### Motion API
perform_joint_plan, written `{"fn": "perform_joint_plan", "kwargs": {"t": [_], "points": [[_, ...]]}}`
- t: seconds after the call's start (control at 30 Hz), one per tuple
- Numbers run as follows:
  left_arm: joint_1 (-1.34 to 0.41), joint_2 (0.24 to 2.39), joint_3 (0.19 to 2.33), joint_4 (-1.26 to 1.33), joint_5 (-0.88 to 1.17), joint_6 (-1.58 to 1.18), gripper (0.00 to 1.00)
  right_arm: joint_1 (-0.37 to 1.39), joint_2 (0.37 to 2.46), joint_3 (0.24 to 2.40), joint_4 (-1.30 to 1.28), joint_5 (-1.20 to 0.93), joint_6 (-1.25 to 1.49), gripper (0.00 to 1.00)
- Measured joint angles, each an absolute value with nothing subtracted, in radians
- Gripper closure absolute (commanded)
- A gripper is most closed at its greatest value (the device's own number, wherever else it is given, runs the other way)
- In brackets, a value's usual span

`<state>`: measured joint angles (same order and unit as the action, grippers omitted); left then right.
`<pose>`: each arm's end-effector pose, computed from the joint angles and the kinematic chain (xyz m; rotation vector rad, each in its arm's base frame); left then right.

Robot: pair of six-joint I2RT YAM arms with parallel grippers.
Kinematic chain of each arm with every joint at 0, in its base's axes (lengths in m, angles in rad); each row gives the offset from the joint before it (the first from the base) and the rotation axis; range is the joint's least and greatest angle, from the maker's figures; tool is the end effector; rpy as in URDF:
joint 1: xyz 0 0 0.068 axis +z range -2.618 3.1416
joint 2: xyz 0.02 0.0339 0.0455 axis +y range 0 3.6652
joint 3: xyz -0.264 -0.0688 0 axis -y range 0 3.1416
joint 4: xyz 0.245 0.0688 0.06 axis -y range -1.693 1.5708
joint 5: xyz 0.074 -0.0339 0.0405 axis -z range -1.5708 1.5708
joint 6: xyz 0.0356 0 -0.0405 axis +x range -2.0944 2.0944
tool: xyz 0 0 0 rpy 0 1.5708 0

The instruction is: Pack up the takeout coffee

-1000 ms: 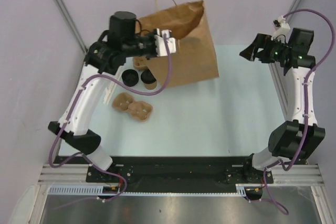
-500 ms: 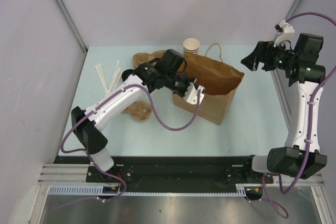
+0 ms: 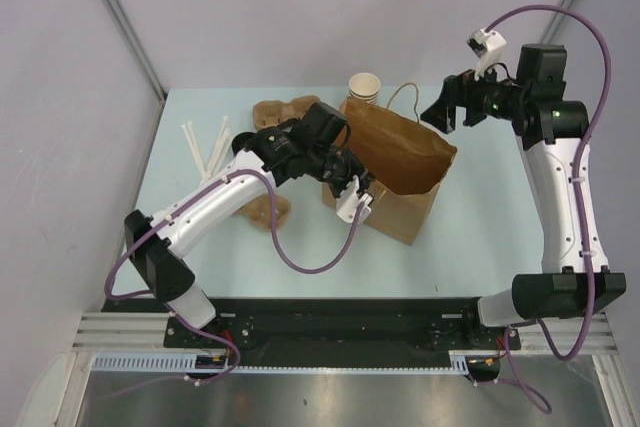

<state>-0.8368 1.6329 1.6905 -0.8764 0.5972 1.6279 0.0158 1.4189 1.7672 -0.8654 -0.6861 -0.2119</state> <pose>0.2184 -0.2719 0.3755 2.1824 0.4824 -0.2927 0.2777 0.0269 0.4643 -0.6301 1.9097 0.5877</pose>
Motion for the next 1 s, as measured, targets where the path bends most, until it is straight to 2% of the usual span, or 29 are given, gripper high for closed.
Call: {"fn": "perform_joint_plan", "kwargs": {"t": [0.37,0.6,0.73,1.0], "points": [[-0.824,1.623,1.681,-0.905,0.645,1.79,1.0,0.223,1.51,2.05,-0.824,-0.672,-0.273,0.03],[-0.819,1.612,1.659,-0.908,0.661,1.852,1.0,0.339,1.62,2.077,-0.815,-0.654,-0.376,0.07],[-0.813,1.604,1.654,-0.932,0.662,1.887,1.0,0.317,1.698,2.077,-0.864,-0.635,-0.431,0.13],[-0.801,1.569,1.618,-0.941,0.666,1.925,1.0,0.298,1.725,2.077,-0.963,-0.635,-0.523,0.39]]}}
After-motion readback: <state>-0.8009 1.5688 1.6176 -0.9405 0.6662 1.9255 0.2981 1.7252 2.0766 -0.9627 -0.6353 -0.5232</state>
